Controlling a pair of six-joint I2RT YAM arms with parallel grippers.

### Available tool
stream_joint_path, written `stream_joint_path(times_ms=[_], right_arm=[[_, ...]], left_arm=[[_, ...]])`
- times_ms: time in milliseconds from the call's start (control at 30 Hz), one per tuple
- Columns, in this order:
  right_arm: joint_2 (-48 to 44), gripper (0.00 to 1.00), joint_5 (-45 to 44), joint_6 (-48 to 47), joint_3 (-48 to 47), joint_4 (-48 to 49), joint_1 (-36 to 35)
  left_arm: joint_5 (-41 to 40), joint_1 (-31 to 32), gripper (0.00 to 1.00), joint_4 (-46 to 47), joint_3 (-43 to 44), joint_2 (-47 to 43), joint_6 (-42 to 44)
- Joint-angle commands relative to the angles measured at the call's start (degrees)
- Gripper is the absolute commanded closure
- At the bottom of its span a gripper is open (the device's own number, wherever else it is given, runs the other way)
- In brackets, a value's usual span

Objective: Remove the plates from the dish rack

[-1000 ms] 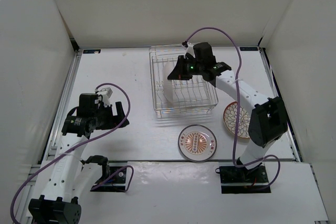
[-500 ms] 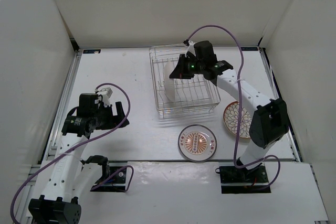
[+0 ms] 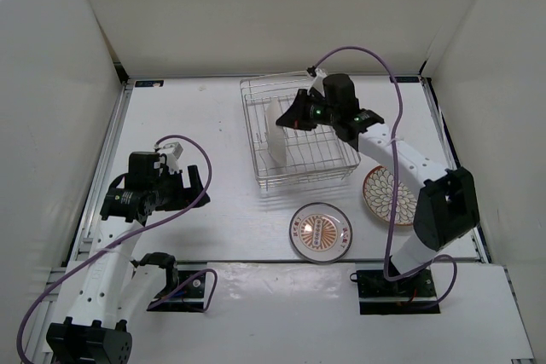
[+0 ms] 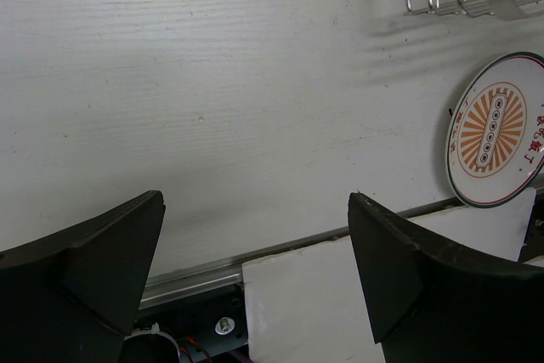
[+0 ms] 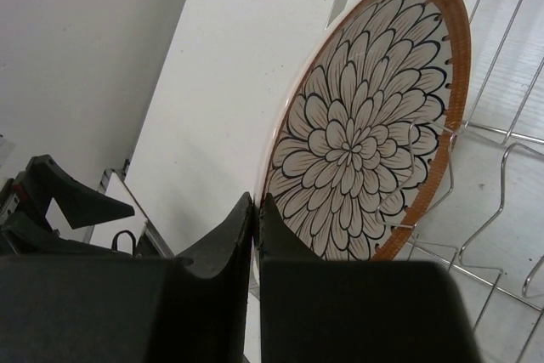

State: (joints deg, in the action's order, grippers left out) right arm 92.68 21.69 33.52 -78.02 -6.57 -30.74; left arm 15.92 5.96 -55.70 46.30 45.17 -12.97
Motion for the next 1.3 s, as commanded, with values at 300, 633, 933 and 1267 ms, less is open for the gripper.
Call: stream_joint_path(times_ms=[300,633,933,1267], right_arm=[[-6.04,1.0,5.46,-0.9,7.89,13.99,1.03],[0.3,1.0,14.06,-2.86,-12.23,2.43,1.74],[-3.38,1.0,9.44,-0.73,-7.77,11.38,2.36],[-4.26,1.0,10.68,-0.73,-8.23,11.48,3.06]], left_arm=[[0.69,0.02,0.0,-0.28,0.28,-0.96,0.31],[0.69,-0.24,0.0,-0.11,0.37,-0.52,0.14],[0.69,-0.33,0.0,-0.02,0.36,-0.7,0.14],[0.6,-0.33,0.0,-0.11,0.37,-0.78,0.05]])
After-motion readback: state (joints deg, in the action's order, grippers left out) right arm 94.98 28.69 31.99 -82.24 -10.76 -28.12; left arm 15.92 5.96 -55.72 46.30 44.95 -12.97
